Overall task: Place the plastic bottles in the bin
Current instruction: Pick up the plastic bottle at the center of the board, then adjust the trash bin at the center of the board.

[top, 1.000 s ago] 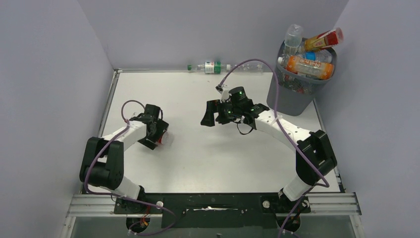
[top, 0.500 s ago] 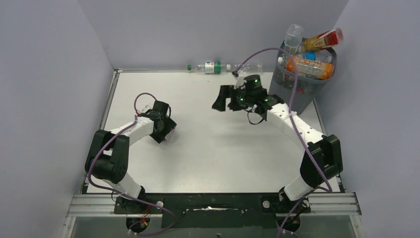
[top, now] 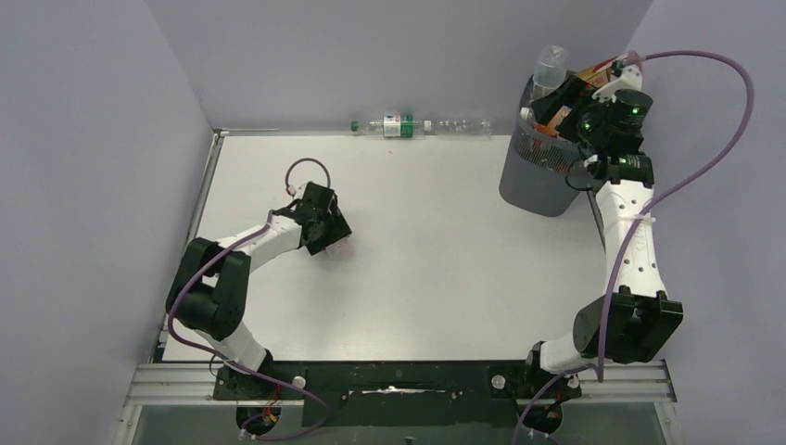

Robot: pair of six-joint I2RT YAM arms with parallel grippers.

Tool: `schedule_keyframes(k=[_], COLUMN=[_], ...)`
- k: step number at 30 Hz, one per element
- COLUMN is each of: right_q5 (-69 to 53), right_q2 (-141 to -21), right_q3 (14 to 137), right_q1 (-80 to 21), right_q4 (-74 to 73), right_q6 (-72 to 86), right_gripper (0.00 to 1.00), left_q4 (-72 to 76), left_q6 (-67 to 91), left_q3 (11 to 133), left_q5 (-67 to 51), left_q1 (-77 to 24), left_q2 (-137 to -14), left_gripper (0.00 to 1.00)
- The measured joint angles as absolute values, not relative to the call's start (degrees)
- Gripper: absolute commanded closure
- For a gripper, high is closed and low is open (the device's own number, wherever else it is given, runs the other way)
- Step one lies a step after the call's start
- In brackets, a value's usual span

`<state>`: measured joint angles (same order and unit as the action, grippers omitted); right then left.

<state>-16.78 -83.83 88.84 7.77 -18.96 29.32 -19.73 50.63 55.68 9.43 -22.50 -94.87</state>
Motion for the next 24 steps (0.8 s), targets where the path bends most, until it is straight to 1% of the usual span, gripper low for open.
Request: schedule_keyframes(k=[5,11,17,24], right_q5=[-17.65,-18.44,-18.48,-14.85], right_q2=[-84.62,-87.5,-87.64,-87.33], right_q3=[89.71,90.96,90.87,90.11], right_q1=[11.55,11.7,11.66,11.66], right_q4=[-18.5,-18.92,-20.14,-23.75], right_q6=[29.63,29.58,29.12,27.53], right_gripper=[0.06,0.08,0.08,0.08], left_q4=[-15.49,-12.6,-10.39,-9.89], left_q6=[45.74,42.04,40.66,39.81], left_q3=[56.07,58.48,59.24,59.88], left_q5=[4.82,1.1,-1.45,-3.4], left_q1=[-23.22,-23.22,-23.22,-23.33], left_q2=[-94.87,-94.96,-95.72,-96.53], left_gripper=[0.37,0.37,0.37,0.37])
